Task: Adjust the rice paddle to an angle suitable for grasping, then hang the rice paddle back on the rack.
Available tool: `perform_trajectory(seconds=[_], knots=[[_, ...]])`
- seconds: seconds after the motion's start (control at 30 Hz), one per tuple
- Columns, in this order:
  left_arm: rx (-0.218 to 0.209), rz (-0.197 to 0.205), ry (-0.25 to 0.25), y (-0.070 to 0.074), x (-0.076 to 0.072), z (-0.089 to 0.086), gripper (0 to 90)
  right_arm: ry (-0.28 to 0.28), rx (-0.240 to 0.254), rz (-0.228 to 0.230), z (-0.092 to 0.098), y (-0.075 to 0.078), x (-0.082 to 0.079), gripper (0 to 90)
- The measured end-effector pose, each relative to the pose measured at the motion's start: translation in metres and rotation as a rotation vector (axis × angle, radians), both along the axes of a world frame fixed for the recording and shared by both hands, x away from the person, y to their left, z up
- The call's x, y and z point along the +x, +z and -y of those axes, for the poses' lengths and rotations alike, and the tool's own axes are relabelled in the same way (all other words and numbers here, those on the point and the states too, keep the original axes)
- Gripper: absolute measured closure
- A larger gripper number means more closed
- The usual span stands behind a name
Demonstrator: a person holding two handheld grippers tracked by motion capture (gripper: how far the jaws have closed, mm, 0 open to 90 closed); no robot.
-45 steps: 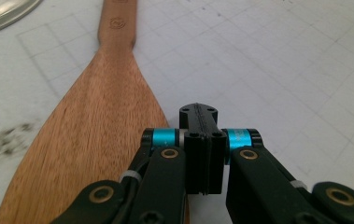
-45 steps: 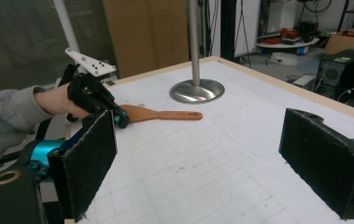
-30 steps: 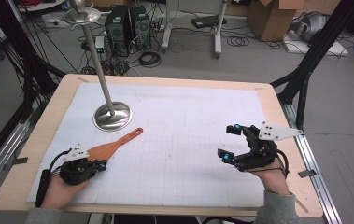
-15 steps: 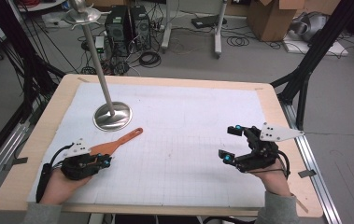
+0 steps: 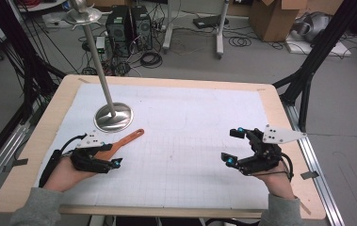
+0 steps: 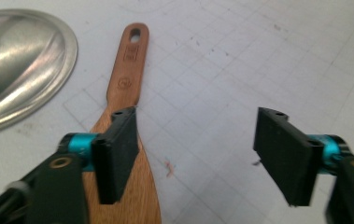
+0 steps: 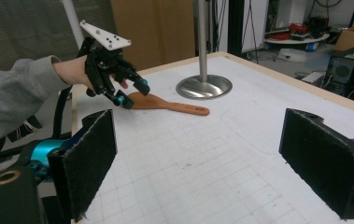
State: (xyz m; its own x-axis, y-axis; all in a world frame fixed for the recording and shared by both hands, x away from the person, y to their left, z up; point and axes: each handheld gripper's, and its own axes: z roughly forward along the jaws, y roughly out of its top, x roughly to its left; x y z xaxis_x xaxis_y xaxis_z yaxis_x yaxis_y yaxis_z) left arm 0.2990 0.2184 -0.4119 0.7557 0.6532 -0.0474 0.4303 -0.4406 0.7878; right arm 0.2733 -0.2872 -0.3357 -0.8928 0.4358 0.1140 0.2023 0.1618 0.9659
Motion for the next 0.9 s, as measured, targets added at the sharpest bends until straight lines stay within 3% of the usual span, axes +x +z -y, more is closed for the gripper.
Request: perform_trajectory(seconds=[0.17,0.4,0.5,0.63,0.77,0.9], knots=[[0.002,0.023,0.028,0.008,0.011,0.000,19.1,-0.001,0.008,-0.006,0.001,-0.001,0.002,10.0],[-0.018,-0.008,-0.041,0.012,0.024,0.003,10.7,0.009,0.008,-0.012,0.000,-0.002,0.004,10.0],[-0.034,-0.012,-0.032,0.010,0.031,0.004,5.4,0.013,0.001,-0.018,0.000,-0.002,0.002,10.0],[-0.011,-0.053,-0.015,0.006,0.040,0.003,5.4,0.011,-0.003,-0.019,0.000,-0.003,0.001,10.0],[-0.039,-0.060,-0.020,0.007,0.045,0.002,5.4,0.017,-0.012,-0.024,0.001,-0.003,-0.001,10.0],[-0.032,-0.075,-0.012,0.003,0.050,0.000,5.5,0.014,-0.017,-0.032,0.003,-0.006,-0.001,10.0]])
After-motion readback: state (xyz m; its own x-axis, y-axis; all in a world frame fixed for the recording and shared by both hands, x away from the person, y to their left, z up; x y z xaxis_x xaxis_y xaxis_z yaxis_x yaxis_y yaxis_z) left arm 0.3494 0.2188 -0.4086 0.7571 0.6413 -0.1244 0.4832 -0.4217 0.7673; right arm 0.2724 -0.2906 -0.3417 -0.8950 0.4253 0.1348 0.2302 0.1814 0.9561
